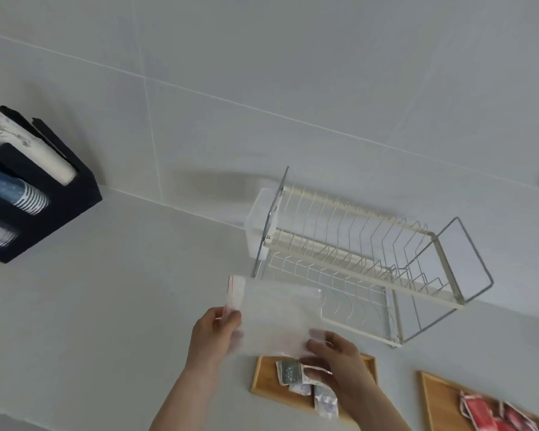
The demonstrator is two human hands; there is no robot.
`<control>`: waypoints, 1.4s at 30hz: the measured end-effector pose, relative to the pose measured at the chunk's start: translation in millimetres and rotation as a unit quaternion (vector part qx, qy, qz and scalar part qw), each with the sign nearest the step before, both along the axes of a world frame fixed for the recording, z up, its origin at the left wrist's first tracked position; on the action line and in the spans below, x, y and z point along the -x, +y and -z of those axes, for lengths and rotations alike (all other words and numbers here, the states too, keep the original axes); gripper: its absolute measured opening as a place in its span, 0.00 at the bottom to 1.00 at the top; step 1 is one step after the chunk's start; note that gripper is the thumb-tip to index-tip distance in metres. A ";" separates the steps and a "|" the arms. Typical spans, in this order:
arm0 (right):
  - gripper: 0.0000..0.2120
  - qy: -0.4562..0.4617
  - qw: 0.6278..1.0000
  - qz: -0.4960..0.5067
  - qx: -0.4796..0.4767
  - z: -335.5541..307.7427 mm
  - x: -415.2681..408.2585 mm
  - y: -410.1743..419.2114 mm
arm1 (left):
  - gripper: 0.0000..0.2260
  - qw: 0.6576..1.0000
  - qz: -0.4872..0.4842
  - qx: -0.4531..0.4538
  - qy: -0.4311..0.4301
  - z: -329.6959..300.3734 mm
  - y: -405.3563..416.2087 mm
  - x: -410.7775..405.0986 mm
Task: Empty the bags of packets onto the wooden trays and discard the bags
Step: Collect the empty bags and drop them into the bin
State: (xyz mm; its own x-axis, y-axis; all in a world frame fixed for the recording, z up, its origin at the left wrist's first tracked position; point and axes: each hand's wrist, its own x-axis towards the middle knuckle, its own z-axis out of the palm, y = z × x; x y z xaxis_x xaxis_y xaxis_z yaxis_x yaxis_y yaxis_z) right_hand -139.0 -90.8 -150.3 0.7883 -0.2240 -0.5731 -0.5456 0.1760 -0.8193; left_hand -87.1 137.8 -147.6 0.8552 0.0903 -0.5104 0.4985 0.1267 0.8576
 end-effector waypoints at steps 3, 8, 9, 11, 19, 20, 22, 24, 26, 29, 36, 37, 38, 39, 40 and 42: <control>0.09 -0.002 0.998 0.055 0.014 -0.9 17.5 -28.1 | 0.10 0.998 0.061 -0.011 -0.002 -8.5 -26.1 5.1; 0.07 -0.012 0.991 0.135 0.008 -6.7 52.9 -80.3 | 0.11 0.987 0.150 -0.055 -0.014 -11.1 -78.5 23.1; 0.07 -0.014 0.989 0.149 0.005 -9.0 62.3 -91.7 | 0.12 0.984 0.162 -0.065 -0.020 -11.2 -91.1 27.6; 0.06 -0.018 0.984 0.174 0.005 -12.2 85.5 -117.2 | 0.12 0.980 0.181 -0.077 -0.033 -12.1 -119.9 38.8; 0.06 -0.043 0.954 0.296 0.024 -22.7 219.0 -232.0 | 0.10 0.961 0.252 -0.052 -0.104 -27.8 -263.6 119.4; 0.06 -0.045 0.949 0.312 0.024 -24.3 240.2 -247.4 | 0.10 0.958 0.259 -0.046 -0.111 -30.2 -284.0 133.0; 0.06 -0.048 0.937 0.345 0.030 -25.7 283.9 -275.9 | 0.11 0.953 0.279 -0.035 -0.114 -35.7 -324.0 163.3; 0.06 -0.051 0.923 0.379 0.036 -27.8 330.8 -301.8 | 0.11 0.944 0.308 -0.023 -0.121 -37.1 -364.0 195.6; 0.05 -0.045 0.905 0.421 0.044 -28.1 375.5 -323.2 | 0.11 0.929 0.344 -0.022 -0.134 -38.1 -402.8 228.2; 0.05 -0.035 0.868 0.492 0.061 -24.2 445.5 -350.8 | 0.11 0.894 0.419 -0.038 -0.158 -35.3 -460.9 280.1; 0.05 0.017 0.785 0.614 0.075 -2.3 572.1 -378.1 | 0.09 0.820 0.551 -0.047 -0.152 -20.3 -553.1 380.9; 0.05 0.024 0.775 0.628 0.074 2.0 585.1 -379.5 | 0.08 0.809 0.566 -0.051 -0.151 -17.2 -562.2 392.9; 0.05 0.032 0.766 0.638 0.073 6.8 596.8 -380.3 | 0.06 0.797 0.581 -0.056 -0.154 -12.7 -570.4 403.3; 0.05 0.041 0.757 0.648 0.071 11.3 607.2 -380.4 | 0.05 0.786 0.596 -0.065 -0.154 -9.4 -577.7 413.5; 0.05 0.048 0.749 0.657 0.067 15.1 616.2 -380.3 | 0.04 0.776 0.608 -0.069 -0.152 -4.4 -584.4 421.2; 0.05 0.064 0.735 0.672 0.058 22.7 630.9 -380.6 | 0.04 0.761 0.628 -0.079 -0.141 4.0 -597.7 435.1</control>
